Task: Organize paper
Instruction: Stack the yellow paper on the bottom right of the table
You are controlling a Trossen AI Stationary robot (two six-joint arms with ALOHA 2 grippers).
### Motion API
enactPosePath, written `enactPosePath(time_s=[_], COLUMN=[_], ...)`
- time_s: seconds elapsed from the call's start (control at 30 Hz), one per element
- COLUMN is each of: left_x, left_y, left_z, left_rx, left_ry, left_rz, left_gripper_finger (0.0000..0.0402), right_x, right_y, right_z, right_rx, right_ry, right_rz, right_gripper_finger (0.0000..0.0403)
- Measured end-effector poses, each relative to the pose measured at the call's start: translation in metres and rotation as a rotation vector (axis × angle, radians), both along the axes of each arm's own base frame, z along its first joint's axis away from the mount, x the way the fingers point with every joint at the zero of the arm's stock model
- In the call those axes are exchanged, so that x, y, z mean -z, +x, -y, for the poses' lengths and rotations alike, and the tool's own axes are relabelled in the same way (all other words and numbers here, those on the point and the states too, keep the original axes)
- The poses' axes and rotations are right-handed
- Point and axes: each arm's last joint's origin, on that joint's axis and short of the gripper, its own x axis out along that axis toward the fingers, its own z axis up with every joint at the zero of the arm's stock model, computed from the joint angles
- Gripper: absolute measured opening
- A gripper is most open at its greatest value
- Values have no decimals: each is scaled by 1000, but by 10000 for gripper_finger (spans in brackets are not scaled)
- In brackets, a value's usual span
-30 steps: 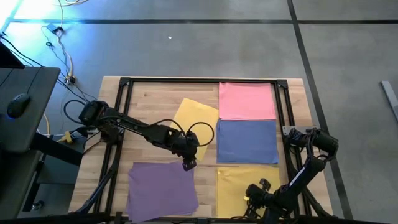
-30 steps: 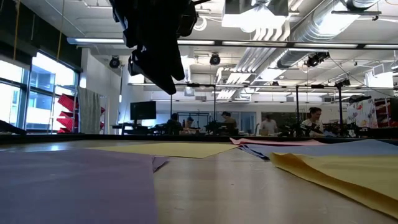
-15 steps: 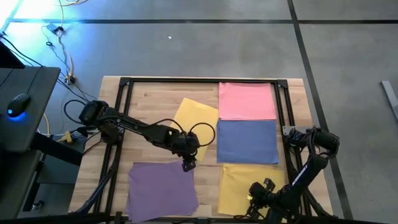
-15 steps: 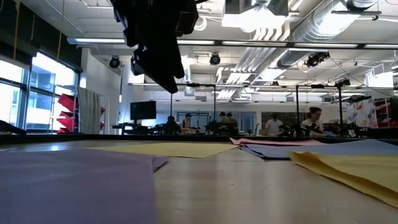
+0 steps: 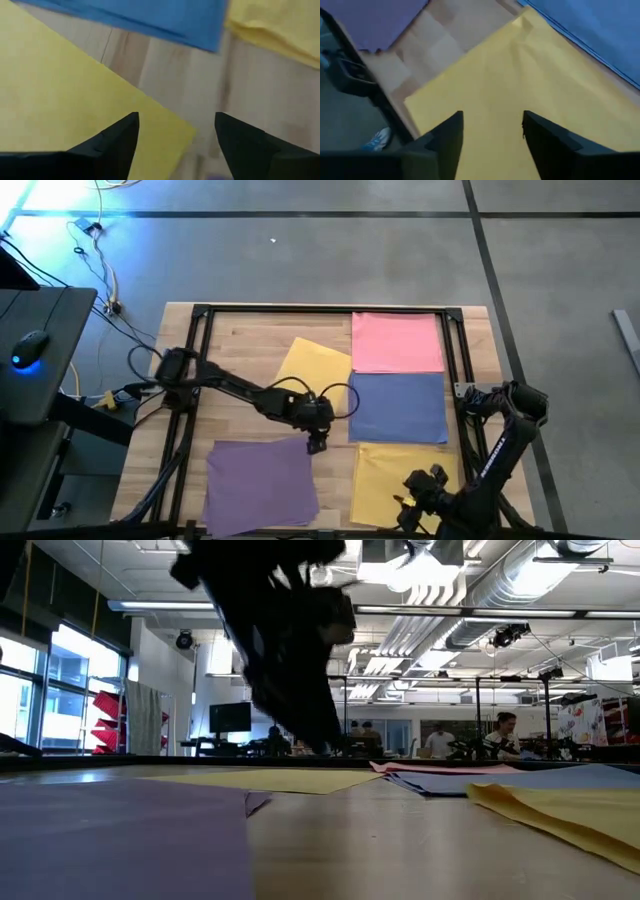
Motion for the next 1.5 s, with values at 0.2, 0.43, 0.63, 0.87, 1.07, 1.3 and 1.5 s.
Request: enactPosePath(time_s=[0.2, 0.43, 0.63, 0.87, 1.07, 1.3, 1.5], left_x=[32, 48, 38, -17, -104, -172, -193], left_y=[5, 2, -3, -29, -65, -110, -131], left_z=[-16, -11, -7, -9, -3, 8, 19], left_rx=[-69, -62, 3, 43, 86, 130, 152], left_ry=[63, 104, 83, 61, -26, -143, -171], left_rz=[-89, -155, -181, -195, -7, 220, 306], left_gripper_finger=[274, 177, 16, 1, 0, 0, 0], right_x=[-12, -15, -15, -26, -59, -109, -136], right_y=[2, 2, 4, 16, 46, 105, 147], right_z=[-6, -9, -11, -8, 5, 54, 112], right_rx=[-8, 21, 34, 43, -115, -266, -406], right_ry=[67, 119, 148, 118, -121, -361, -446], right_rz=[-20, -19, -9, 88, 213, 157, 55], right_gripper_finger=[222, 211, 209, 209, 209, 206, 176])
